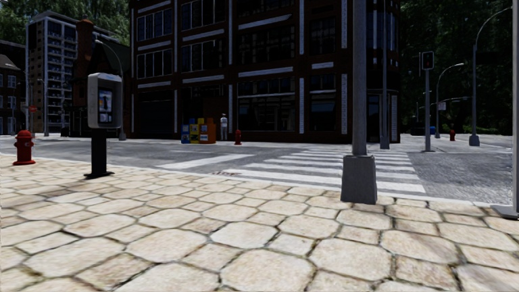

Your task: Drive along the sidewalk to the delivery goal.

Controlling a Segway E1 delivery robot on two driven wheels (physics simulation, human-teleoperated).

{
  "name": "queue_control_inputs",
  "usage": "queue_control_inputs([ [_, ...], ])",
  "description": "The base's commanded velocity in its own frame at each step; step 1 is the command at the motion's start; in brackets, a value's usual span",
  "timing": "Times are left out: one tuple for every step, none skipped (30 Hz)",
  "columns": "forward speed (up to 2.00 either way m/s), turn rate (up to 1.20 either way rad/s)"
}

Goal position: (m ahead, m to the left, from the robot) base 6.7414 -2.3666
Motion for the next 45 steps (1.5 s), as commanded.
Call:
queue_control_inputs([
  [2.00,0.00],
  [2.00,0.00],
  [2.00,0.00],
  [2.00,0.00],
  [2.00,0.00],
  [2.00,0.00],
  [2.00,0.00],
  [2.00,0.00],
  [2.00,0.00],
  [2.00,0.00],
  [2.00,0.00],
  [2.00,0.00],
  [2.00,0.00],
  [2.00,0.00],
  [2.00,0.00],
  [2.00,0.00],
  [2.00,0.00],
  [2.00,0.00],
  [2.00,0.00],
  [2.00,0.00],
  [2.00,0.00],
  [2.00,0.00],
  [2.00,0.00],
  [2.00,0.00],
  [2.00,0.00],
  [2.00,0.00],
  [2.00,0.00],
  [2.00,0.00],
  [2.00,0.00],
  [2.00,0.00],
  [2.00,0.00],
  [2.00,0.00],
  [2.00,0.00],
  [2.00,0.00],
  [1.65,-0.22],
  [1.59,-0.24],
  [1.53,-0.24],
  [1.53,-0.24],
  [1.45,-0.24],
  [1.38,-0.28],
  [1.34,-0.34],
  [1.33,-0.36],
  [1.33,-0.36],
  [1.33,-0.37],
  [1.32,-0.38],
])
